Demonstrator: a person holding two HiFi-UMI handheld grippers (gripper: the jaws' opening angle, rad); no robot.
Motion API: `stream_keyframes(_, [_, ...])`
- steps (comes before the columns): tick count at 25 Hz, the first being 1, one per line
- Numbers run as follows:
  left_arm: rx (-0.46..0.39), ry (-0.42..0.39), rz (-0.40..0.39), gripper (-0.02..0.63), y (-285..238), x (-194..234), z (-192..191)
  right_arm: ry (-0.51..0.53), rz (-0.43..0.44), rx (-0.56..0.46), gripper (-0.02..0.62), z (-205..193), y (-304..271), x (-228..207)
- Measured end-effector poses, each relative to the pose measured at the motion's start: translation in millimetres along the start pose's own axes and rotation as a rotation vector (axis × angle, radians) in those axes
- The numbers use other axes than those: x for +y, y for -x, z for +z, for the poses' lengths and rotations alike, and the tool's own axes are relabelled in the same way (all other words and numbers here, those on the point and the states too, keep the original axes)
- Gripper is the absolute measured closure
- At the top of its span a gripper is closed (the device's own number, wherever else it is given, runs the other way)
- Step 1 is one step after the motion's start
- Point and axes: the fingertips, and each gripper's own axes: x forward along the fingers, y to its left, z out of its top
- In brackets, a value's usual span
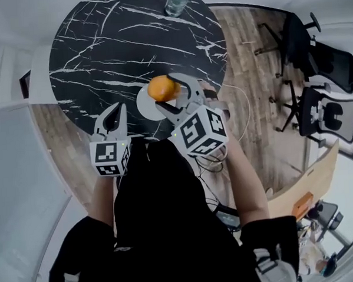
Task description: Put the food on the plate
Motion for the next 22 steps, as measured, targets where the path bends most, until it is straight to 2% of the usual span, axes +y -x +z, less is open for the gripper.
stream_keyframes(10, [0.091, 0.027, 0.046, 0.606, 0, -3, -70, 0.016, 0.097, 0.104, 0.291, -47, -47, 33])
stream_keyframes(18, [0.132, 0.077, 0.075, 0.606, 1, 4, -103, 0.016, 0.142, 0.194, 0.291, -86, -87, 54])
stream_keyframes(22, [0.142, 0.087, 0.076, 0.606, 4, 6, -111, -0.036, 0.181, 0.252, 0.291, -101, -109, 67])
